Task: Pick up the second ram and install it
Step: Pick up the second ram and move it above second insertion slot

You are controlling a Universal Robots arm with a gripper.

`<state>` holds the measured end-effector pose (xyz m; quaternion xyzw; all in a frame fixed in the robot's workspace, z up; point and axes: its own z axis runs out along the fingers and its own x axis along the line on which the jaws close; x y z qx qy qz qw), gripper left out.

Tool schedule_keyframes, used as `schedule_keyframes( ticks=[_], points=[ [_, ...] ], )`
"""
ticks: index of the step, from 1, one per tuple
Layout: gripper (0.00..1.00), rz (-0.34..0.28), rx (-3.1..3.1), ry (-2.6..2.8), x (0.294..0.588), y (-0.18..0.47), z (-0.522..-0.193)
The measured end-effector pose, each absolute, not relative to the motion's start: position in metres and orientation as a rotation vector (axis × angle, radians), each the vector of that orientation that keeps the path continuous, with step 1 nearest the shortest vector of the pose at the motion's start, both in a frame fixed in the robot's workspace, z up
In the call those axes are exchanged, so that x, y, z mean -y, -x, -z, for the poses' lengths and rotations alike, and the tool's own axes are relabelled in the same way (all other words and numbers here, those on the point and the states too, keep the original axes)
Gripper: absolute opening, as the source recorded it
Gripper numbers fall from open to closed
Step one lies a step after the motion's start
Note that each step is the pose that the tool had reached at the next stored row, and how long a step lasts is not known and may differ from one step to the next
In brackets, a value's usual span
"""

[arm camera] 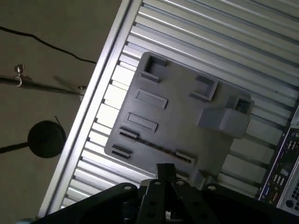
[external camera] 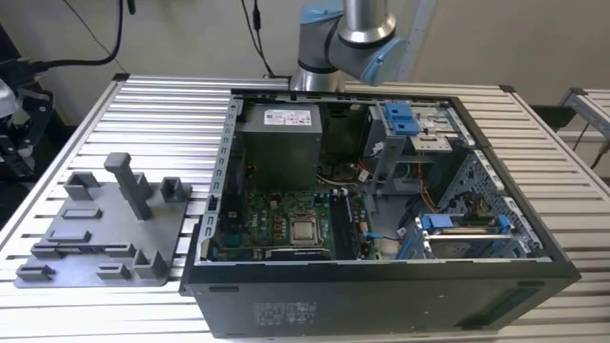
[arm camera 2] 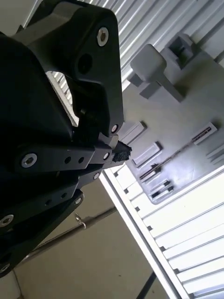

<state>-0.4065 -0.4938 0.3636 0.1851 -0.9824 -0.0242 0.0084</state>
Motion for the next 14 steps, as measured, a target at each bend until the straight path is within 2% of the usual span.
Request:
schedule_keyframes(
  ticks=[14],
  points=[
    [0.11,0.074,3.023,-0.775,0.4938,0.4065,-0.3636]
  ],
)
